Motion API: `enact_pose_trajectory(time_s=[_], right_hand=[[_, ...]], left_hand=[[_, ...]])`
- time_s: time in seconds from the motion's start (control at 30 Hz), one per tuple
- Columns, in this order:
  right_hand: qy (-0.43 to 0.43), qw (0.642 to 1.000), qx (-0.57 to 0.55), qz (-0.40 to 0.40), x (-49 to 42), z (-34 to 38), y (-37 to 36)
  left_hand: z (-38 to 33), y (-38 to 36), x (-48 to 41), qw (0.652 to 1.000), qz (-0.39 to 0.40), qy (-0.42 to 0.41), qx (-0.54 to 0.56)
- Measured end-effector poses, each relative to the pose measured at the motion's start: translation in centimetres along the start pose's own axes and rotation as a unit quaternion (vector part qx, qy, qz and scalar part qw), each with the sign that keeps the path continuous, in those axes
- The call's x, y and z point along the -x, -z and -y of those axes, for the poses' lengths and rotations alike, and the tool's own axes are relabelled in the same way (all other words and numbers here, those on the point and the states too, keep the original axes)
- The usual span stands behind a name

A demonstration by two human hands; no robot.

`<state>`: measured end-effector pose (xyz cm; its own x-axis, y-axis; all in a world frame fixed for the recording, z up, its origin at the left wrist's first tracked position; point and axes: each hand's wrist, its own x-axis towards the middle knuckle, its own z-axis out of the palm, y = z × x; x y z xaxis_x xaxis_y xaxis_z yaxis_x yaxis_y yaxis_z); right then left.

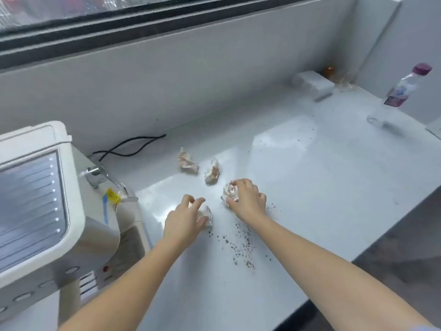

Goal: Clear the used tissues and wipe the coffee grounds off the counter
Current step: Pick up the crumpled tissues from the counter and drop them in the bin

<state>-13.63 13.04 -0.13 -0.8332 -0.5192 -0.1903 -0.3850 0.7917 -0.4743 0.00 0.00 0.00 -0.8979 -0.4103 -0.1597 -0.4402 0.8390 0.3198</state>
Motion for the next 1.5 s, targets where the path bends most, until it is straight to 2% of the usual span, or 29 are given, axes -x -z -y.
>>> enact_pose_trajectory(time_s=[0.1,0.2,0.3,0.4,0.57,0.87,1.07,1.2,1.3,1.37,1.5], right_hand=[[-0.027,0.999,0.034,0.009,-0.4,-0.1,-0.9],[-0.030,0.999,0.021,0.018,-0.5,-0.8,-1.6],[-0.012,1.000,0.003,-0.008,-0.7,-1.0,-1.4],[-0.027,0.997,-0.061,-0.046,-0.5,-1.2,-1.5],[-0.041,0.985,-0.156,-0.063,0.8,-1.5,-1.2],[-0.065,0.968,-0.222,-0.094,7.7,-6.3,2.4],[-0.093,0.958,-0.219,-0.160,13.0,-11.8,7.1],[-0.160,0.927,-0.272,-0.203,17.2,-15.9,7.6],[-0.230,0.877,-0.343,-0.243,20.8,-19.1,5.5],[-0.277,0.841,-0.386,-0.260,23.2,-21.4,3.3],[-0.375,0.776,-0.454,-0.228,26.1,-25.9,-2.6]], left_hand=[[0.3,-0.4,-0.8,1.000,0.004,0.027,0.003],[0.8,-1.4,-1.1,0.999,0.008,0.026,0.036],[0.9,-1.6,-1.5,0.997,-0.024,0.019,0.065],[0.5,-1.4,-1.6,0.994,-0.038,0.014,0.097],[-2.0,-0.5,-1.5,0.992,-0.051,-0.038,0.111],[-9.9,-0.5,3.3,0.979,-0.058,-0.134,0.139],[-17.2,-2.5,8.4,0.963,0.008,-0.227,0.142],[-21.5,-6.1,11.7,0.946,0.091,-0.272,0.149],[-23.2,-9.6,13.8,0.942,0.172,-0.215,0.190],[-23.7,-12.4,15.1,0.933,0.218,-0.135,0.253],[-23.3,-19.0,15.7,0.905,0.277,0.003,0.324]])
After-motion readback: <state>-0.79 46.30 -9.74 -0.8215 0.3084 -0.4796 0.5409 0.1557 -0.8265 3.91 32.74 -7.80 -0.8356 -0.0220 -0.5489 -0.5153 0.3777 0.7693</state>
